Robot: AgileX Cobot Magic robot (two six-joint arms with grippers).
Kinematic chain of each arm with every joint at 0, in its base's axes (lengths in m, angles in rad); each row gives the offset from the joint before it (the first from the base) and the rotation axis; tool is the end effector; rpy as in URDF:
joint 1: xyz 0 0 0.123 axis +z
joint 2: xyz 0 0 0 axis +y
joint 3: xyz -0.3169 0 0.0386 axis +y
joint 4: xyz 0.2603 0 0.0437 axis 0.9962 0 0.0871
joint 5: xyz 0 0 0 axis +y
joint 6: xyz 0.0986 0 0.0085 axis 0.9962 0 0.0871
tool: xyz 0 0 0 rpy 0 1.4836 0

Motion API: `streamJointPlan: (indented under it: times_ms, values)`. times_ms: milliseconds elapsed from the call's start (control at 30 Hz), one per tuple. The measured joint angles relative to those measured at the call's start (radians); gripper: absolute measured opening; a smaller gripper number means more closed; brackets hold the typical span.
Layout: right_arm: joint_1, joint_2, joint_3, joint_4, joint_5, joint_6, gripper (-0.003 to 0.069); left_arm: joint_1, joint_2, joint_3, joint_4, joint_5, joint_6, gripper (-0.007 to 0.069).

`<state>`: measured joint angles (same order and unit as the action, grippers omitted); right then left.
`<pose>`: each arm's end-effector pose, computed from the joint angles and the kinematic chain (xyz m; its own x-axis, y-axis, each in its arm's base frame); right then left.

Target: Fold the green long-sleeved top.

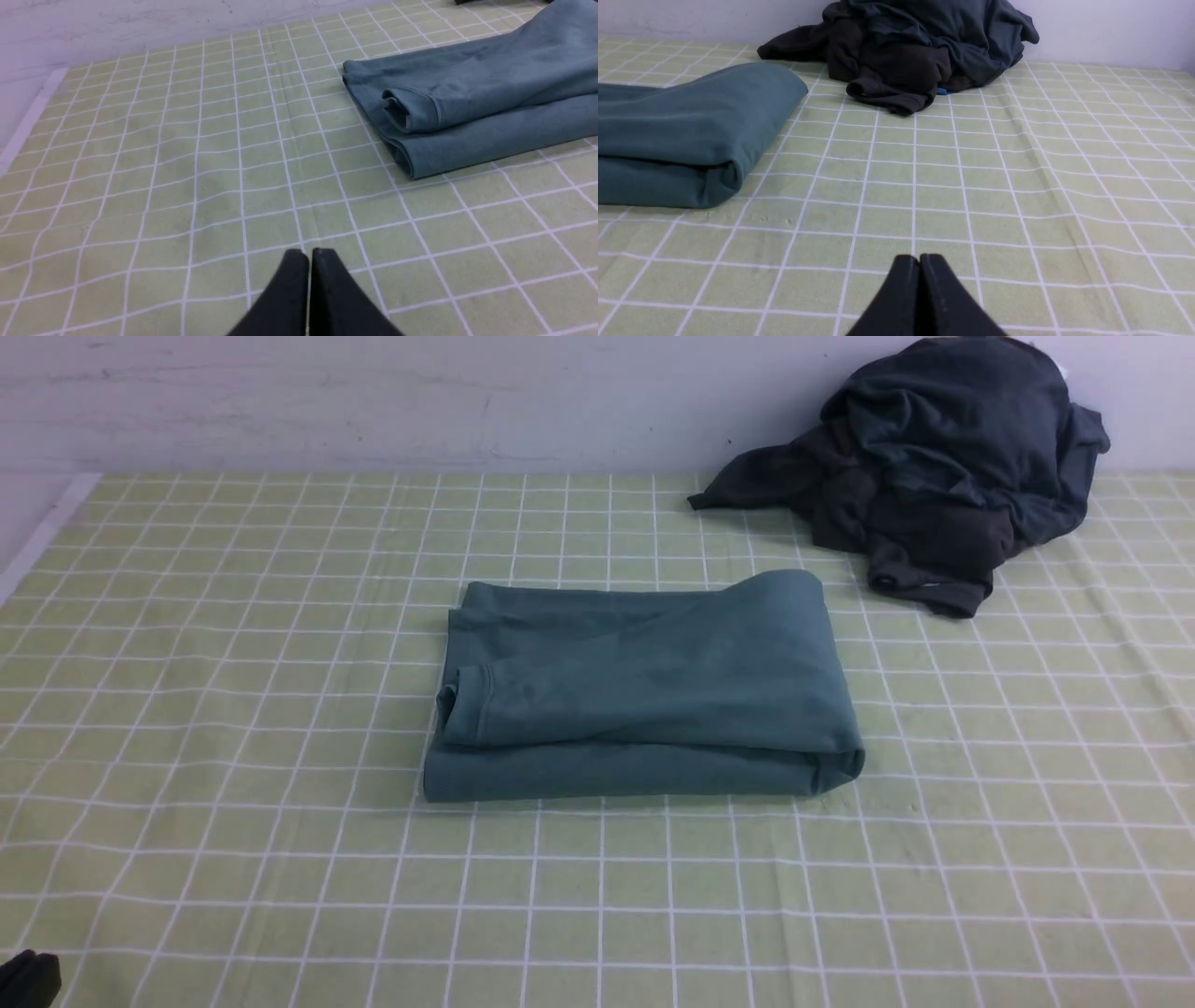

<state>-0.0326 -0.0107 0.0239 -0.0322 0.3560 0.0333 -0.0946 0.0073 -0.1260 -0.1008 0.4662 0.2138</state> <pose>0.0385 -0.0024 0.1708 -0.2778 0.0122 -0.9606 0.0442 0.9990 -0.0001 0.0317 -0.0075 0.2128 -0.2353 0.1461 -0.9609 0.1682 0.9798 0.1078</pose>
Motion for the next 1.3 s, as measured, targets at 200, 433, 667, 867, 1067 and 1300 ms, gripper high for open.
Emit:
streamJointPlan:
  times_ms: [200,433,667,867,1067,1300]
  values:
    - [0.0,0.0,0.0,0.0,0.001,0.0,-0.0014,0.0,-0.018,0.099,0.007,-0.044,0.0,-0.0003]
    - [0.0,0.0,0.0,0.0,0.001,0.0,-0.0014,0.0,-0.018,0.155,0.027,-0.194,-0.096,-0.0003]
    - [0.0,0.0,0.0,0.0,0.001,0.0,-0.0014,0.0,-0.018,0.153,0.07,-0.123,-0.193,-0.0003]
    - [0.0,0.0,0.0,0.0,0.001,0.0,-0.0014,0.0,-0.018,0.153,0.064,-0.122,-0.2,-0.0003]
    - [0.0,0.0,0.0,0.0,0.001,0.0,-0.0014,0.0,-0.018,0.152,0.058,-0.12,-0.2,-0.0003]
    - [0.0,0.0,0.0,0.0,0.001,0.0,-0.0014,0.0,-0.018,0.152,0.058,-0.12,-0.2,-0.0003]
